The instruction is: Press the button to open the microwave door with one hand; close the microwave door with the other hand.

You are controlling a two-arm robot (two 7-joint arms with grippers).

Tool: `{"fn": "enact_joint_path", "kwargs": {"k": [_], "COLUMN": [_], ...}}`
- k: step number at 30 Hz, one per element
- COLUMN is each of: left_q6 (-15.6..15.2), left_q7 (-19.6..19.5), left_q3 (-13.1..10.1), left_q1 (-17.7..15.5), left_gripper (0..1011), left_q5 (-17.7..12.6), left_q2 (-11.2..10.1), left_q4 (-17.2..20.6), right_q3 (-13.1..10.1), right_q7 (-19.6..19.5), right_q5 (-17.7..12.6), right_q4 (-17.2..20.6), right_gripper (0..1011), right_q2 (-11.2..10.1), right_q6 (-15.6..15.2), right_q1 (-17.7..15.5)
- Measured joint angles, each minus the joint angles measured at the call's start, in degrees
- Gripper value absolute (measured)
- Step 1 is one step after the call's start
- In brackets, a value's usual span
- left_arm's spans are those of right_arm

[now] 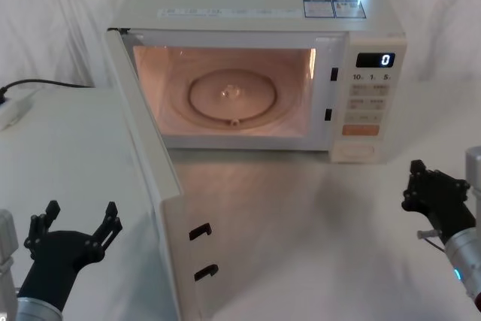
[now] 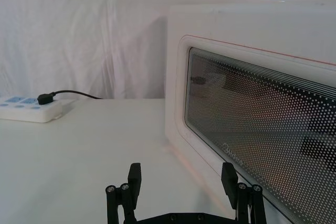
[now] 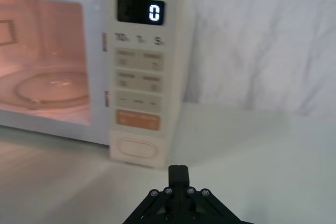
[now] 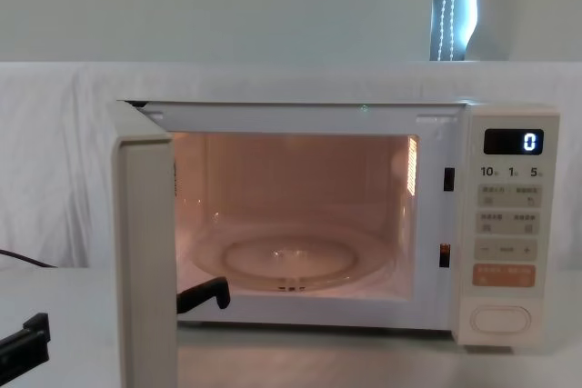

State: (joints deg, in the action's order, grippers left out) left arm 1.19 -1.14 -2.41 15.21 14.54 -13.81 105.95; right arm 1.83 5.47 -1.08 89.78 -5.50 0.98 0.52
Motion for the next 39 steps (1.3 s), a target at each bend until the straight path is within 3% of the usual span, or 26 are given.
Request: {"fn": "enact_joint_path", "kwargs": {"k": [16,27,30,39], "left_q6": [0.00,0.00,0.00,0.00], "left_q7": [0.00,0.00,0.00,0.00], "left_q3": [0.00,0.00,0.00,0.00], "left_q1": [0.00,0.00,0.00,0.00], "left_gripper": [1001,1001,1001,1001], "left_q5": [0.00,0.00,0.00,0.00], "left_q2": [0.00,0.00,0.00,0.00], "left_q4": [0.00,0.00,0.00,0.00], "right_q3": [-2.43,-2.85,-2.85,-3.12], "right_q7": [-2.63,-2.40,-2.35,-2.49], "right_q5": [-0.36,-0.98,-0.99,-0.93], "right_q4": [-2.15,-3.27,-3.61,-4.16], "right_gripper": [17,281,417,671], "right_q2": [1.26,2.27,2.34,2.57], "right_q6": [-1.08,0.34,1.00,1.66], "right_q1": [1.14,1.26,1.30,1.45]}}
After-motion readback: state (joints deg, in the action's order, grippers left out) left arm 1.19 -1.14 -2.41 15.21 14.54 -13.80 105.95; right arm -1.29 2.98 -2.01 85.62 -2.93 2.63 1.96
